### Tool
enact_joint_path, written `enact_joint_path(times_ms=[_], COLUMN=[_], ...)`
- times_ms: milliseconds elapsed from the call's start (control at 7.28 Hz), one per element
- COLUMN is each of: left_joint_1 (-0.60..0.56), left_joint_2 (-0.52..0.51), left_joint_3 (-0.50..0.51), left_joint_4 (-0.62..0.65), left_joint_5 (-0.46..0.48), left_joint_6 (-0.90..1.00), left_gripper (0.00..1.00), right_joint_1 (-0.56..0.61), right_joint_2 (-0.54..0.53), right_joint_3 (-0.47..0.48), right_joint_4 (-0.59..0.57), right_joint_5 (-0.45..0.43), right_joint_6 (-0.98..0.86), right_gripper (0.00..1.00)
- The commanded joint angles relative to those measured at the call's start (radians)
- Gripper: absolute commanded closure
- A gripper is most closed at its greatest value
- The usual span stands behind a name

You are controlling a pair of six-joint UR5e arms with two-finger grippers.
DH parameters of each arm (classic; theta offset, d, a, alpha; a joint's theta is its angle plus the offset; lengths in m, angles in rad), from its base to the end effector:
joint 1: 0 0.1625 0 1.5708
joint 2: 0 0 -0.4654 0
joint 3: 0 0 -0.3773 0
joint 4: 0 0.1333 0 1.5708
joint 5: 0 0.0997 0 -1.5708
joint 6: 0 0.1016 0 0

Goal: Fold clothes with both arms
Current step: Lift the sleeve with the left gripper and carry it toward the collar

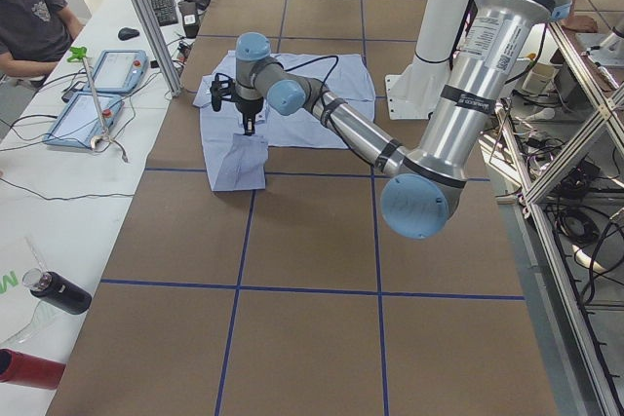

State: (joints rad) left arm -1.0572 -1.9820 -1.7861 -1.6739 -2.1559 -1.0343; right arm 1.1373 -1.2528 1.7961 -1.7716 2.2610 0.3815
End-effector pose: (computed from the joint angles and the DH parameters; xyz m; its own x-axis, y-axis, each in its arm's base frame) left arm 0.2386 -0.5801 0.3646 0.5935 -0.1848 -0.7834 0.2814 0.9595 -0.0131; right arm -0.1850 -0.5631 0.4498 0.7134 -0.1625 0.6816 0.1401 0.9862 0.0884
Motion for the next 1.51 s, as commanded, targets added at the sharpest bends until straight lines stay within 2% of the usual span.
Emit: enact_joint_path(times_ms=[0,275,549,962,1236,1374], left_joint_1=[0.107,0.19,0.195,0.192,0.192,0.194], left_joint_2=[-0.145,-0.277,-0.357,-0.393,-0.396,-0.403], left_joint_3=[0.052,0.117,0.166,0.168,0.197,0.25], left_joint_4=[0.008,-0.041,-0.055,-0.087,-0.234,-0.312], left_joint_5=[0.001,-0.004,-0.009,-0.038,-0.053,-0.055], left_joint_6=[-0.2,-0.352,-0.403,-0.456,-0.525,-0.547], left_gripper=[1.0,1.0,1.0,1.0,1.0,1.0], right_joint_1=[0.021,0.021,0.019,0.024,0.024,0.024], right_joint_2=[-0.097,-0.102,-0.102,-0.089,-0.088,-0.088], right_joint_3=[0.083,0.08,0.08,0.077,0.083,0.08], right_joint_4=[0.001,0.001,0.001,0.0,0.0,0.0], right_joint_5=[0.0,-0.003,-0.003,0.0,0.003,0.003], right_joint_6=[-0.003,-0.003,0.0,-0.003,-0.001,-0.001], right_gripper=[0.0,0.0,0.0,0.0,0.0,0.0])
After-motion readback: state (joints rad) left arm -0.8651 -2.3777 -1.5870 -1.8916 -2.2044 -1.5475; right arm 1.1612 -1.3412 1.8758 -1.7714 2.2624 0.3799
